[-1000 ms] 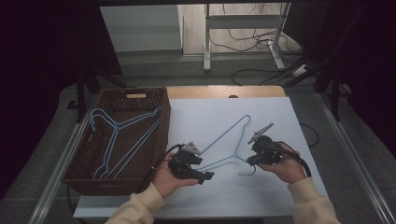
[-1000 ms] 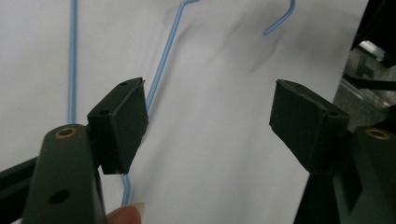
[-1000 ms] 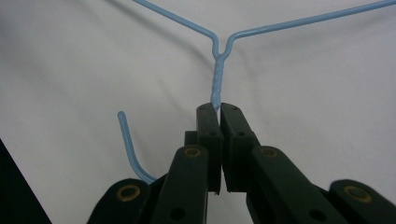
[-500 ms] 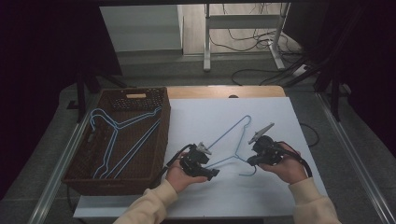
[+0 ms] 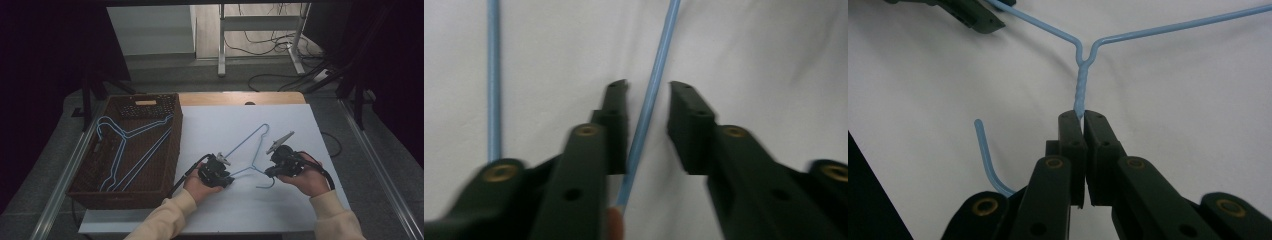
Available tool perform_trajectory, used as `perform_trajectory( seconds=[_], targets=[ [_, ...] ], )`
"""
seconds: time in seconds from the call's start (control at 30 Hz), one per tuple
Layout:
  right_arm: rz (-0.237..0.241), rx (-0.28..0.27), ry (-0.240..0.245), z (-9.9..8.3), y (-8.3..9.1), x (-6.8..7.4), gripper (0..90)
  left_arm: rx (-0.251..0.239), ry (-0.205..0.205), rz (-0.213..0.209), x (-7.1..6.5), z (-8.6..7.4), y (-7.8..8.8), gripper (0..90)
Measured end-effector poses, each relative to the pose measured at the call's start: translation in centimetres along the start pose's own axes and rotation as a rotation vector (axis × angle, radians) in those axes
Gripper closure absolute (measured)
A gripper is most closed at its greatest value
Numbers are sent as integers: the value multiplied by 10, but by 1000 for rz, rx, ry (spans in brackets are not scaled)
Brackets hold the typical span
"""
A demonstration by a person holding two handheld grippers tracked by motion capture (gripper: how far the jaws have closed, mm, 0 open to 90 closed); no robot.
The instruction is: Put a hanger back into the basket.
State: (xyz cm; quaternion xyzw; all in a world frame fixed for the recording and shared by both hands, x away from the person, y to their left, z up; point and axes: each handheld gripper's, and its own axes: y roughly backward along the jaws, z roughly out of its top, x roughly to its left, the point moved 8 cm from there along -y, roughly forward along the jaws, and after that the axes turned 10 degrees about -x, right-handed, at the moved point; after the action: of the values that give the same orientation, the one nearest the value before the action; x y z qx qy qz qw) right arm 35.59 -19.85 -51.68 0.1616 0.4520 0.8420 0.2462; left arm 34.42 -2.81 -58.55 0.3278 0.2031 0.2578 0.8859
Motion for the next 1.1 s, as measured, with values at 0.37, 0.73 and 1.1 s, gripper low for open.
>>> perform_trajectory(
  seconds=[0.37,0.73,1.1],
  targets=[
    [-6,-31,-16,3,7,-2,868,17,-47,-38,-6,0,4,836],
    [-84,-203,-96,15,22,-20,693,4,-58,-58,-10,3,12,861],
    [-189,-399,-303,7,50,-56,443,-97,-36,-58,-13,17,40,862]
  ],
)
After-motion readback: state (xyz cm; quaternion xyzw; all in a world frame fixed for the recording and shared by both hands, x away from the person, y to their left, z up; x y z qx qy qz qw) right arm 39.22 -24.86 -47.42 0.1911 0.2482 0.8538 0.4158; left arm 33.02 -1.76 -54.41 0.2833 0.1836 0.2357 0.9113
